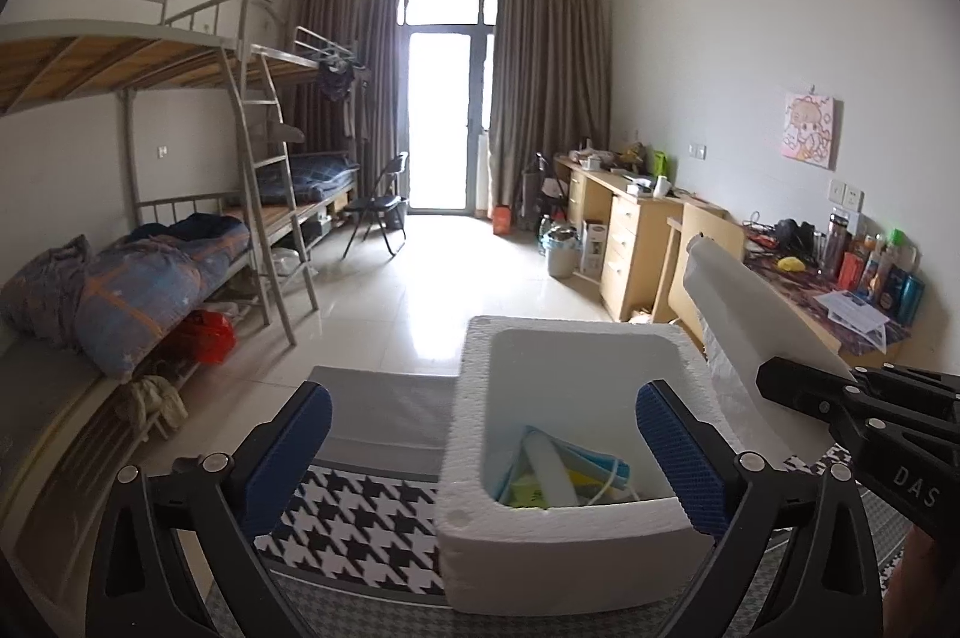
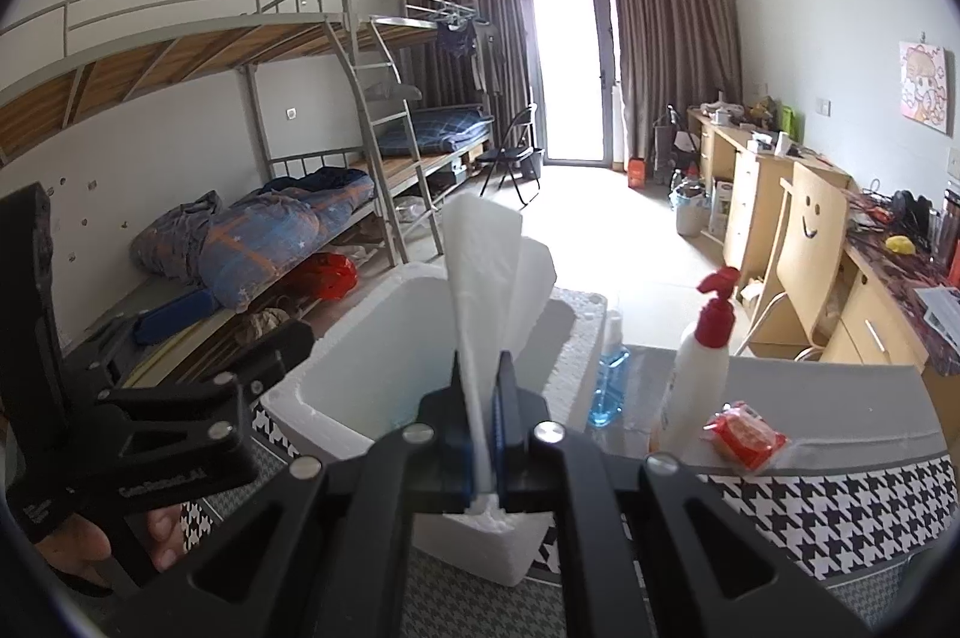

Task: Organize soft objects
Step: 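Lower the tissue into the box and open the right gripper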

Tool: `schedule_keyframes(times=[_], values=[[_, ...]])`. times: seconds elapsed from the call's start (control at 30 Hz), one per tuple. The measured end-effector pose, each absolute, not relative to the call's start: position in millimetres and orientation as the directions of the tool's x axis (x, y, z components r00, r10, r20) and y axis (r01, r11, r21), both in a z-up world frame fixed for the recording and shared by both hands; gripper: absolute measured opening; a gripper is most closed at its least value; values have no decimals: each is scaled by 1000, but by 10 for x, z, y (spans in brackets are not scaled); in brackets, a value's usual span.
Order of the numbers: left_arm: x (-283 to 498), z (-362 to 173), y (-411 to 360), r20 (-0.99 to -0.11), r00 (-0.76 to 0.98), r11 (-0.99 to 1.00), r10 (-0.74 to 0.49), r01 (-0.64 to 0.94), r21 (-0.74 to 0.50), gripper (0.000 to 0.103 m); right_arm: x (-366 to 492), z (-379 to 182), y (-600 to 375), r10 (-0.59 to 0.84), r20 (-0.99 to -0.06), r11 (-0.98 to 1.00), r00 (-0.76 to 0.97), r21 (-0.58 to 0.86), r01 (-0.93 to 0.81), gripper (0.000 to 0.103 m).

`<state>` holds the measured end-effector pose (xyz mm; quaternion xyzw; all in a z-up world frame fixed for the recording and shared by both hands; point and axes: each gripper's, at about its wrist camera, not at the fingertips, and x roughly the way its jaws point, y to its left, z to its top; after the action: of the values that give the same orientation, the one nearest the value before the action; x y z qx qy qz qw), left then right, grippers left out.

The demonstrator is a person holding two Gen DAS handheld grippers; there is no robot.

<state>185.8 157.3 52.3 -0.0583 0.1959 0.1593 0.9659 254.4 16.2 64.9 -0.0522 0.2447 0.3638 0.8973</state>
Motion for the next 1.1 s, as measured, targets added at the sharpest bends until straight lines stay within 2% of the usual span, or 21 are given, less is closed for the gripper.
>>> schedule_keyframes(times=[0.7,1.03,1.07,1.1], values=[[1697,440,1782,-412,846,922,338,-385,-35,102,2679,528,505,615,-516,717,596,52,-695,8],[1650,421,1814,-419,839,919,346,-394,-30,102,2825,361,658,579,-567,726,586,29,-688,9],[1642,425,1810,-418,840,918,346,-394,-31,102,2842,332,682,568,-580,726,585,16,-688,18],[1645,426,1807,-418,840,918,346,-394,-31,102,2850,315,695,560,-587,726,585,8,-687,38]])
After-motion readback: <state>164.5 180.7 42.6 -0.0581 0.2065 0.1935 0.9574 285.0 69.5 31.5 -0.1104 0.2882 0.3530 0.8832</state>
